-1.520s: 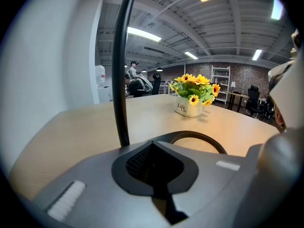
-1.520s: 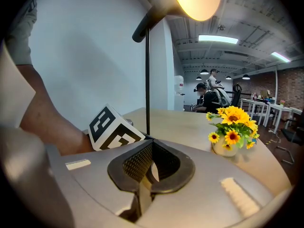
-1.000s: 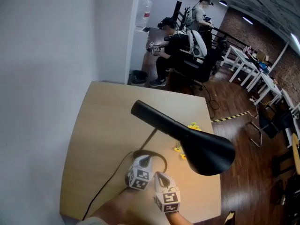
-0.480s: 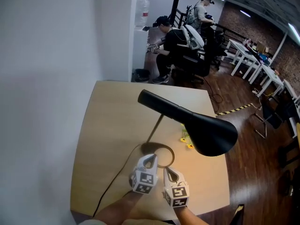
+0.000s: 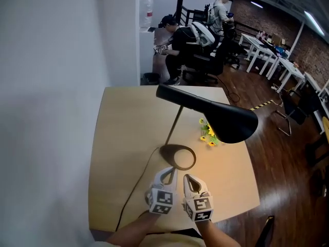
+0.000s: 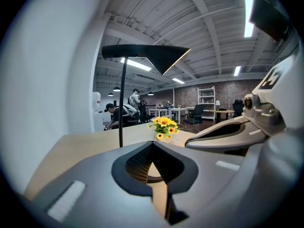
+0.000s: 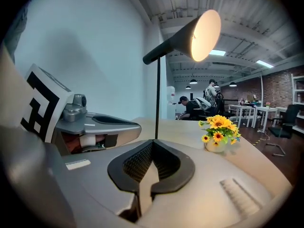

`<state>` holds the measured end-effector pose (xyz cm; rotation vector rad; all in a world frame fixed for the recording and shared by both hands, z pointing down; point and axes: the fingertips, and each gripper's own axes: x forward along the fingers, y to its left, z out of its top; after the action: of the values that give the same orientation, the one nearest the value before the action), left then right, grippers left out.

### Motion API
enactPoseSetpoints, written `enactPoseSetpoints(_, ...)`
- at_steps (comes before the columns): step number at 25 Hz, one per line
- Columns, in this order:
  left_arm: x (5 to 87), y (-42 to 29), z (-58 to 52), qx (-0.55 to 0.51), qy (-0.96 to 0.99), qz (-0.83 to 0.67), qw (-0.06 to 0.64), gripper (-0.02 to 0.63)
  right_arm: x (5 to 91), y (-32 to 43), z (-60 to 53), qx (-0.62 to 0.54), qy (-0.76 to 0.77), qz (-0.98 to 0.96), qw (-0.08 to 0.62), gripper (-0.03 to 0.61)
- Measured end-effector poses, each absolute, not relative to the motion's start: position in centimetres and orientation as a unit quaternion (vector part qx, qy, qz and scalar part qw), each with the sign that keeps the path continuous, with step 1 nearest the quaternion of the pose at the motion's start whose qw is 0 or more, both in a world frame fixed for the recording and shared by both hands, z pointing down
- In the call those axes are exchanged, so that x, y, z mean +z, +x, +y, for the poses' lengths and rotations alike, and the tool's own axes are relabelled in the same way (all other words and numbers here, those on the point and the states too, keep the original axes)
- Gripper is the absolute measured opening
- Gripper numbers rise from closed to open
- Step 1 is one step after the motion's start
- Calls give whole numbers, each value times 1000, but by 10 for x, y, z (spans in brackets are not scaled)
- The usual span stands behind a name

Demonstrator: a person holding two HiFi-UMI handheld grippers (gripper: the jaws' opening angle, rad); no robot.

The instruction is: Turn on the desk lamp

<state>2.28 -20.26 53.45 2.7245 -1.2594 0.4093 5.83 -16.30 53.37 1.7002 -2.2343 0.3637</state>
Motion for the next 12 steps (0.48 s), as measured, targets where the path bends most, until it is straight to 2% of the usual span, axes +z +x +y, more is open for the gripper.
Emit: enactPoseSetpoints(12, 504, 22, -147, 117, 893, -435, 24, -6, 519, 62, -129, 91, 582, -794, 150, -2)
